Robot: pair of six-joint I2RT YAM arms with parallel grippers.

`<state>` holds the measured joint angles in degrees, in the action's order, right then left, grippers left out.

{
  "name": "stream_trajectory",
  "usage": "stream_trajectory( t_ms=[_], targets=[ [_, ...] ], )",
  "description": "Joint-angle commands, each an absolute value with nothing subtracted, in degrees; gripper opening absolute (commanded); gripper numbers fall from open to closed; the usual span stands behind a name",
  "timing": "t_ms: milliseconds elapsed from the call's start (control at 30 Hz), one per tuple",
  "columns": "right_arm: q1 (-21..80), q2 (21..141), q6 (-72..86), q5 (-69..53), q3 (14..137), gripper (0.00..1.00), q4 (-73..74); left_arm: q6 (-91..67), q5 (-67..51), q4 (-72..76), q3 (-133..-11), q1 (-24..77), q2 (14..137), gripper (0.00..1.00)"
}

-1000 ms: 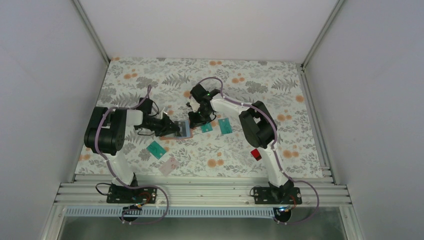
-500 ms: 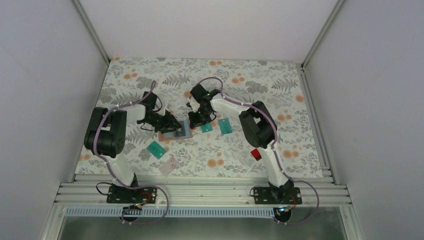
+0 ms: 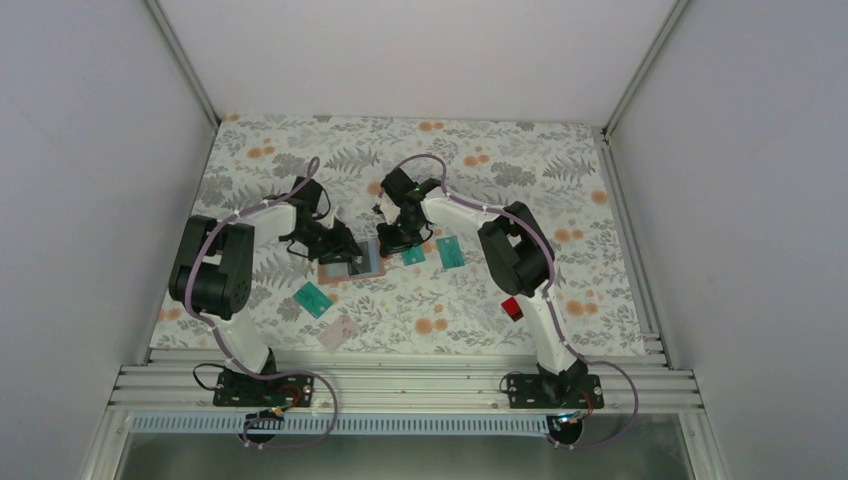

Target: Put the credit cards into the card holder

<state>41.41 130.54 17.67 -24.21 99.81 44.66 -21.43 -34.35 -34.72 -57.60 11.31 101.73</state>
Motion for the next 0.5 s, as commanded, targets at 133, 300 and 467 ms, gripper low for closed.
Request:
stream_trajectory(
  t_ms=[133,300,467],
  targets=[
    [42.28,135.21,17.09,-21.39,96.33,0.08,45.45,-22.30,-31.36,-36.12,-60.43,14.12,103.57,0.45],
    [42.30,135.15,16.95,-21.36,96.43,0.08,45.49,-23.35,-31.47,-35.88,-61.06,15.68,104.44,0.45],
    [42.28,135.08,16.75,-21.40,96.79,0.08,45.69,-24.35,-31.75,-36.05,-61.87,16.78,104.79,0.45]
  ],
)
